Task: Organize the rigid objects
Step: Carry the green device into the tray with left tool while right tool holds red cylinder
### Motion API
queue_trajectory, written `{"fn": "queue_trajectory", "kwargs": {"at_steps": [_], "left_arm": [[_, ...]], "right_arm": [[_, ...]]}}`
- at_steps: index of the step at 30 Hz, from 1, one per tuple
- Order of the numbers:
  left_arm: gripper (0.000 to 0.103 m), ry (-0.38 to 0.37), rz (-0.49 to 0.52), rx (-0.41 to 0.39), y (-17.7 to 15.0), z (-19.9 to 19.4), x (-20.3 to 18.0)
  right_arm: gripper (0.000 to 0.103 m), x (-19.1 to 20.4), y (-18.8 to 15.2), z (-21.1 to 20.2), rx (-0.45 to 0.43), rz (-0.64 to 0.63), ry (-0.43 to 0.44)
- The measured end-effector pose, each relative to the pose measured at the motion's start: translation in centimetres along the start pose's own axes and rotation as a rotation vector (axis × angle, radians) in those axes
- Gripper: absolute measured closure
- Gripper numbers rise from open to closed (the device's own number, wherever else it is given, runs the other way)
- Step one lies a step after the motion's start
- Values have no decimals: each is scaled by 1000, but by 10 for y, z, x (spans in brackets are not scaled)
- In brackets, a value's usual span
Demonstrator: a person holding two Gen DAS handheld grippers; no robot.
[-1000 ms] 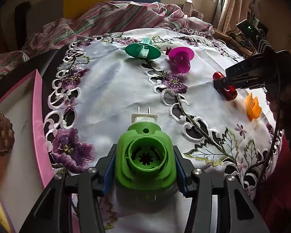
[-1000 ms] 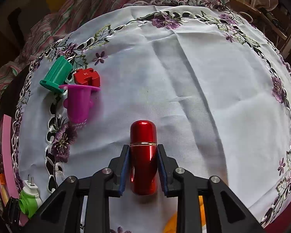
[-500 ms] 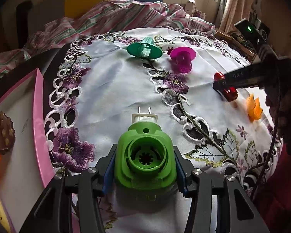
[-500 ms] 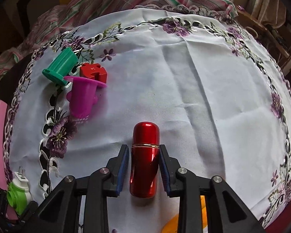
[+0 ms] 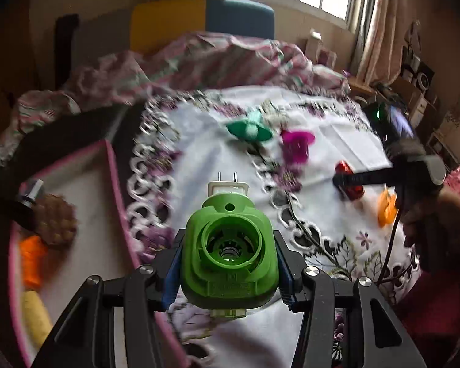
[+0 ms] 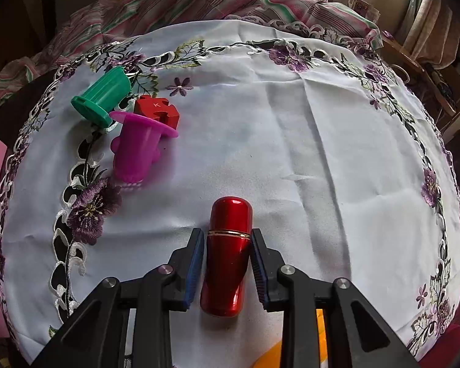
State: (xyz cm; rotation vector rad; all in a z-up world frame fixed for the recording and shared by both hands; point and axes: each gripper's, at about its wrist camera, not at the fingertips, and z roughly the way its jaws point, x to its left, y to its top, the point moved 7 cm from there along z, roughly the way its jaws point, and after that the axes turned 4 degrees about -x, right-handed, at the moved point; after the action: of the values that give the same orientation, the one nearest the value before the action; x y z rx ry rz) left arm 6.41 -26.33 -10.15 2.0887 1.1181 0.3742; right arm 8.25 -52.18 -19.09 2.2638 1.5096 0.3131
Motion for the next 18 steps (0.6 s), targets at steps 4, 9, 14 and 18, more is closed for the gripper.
{"fn": "queue_trajectory", "kwargs": {"at_steps": [4, 9, 14, 18], "left_arm": [[51, 55, -14, -38, 8, -21, 20], [51, 105, -46, -52, 5, -38, 45], [51, 152, -82, -54, -2, -49, 71], [51, 183, -117, -42, -10, -53, 89]], "right_arm": [[73, 1, -1, -1, -5, -12, -8], [73, 3, -2, -3, -9, -24, -18], [73, 4, -2, -4, -11, -34, -25], [74, 5, -3, -5, -14, -43, -31]]}}
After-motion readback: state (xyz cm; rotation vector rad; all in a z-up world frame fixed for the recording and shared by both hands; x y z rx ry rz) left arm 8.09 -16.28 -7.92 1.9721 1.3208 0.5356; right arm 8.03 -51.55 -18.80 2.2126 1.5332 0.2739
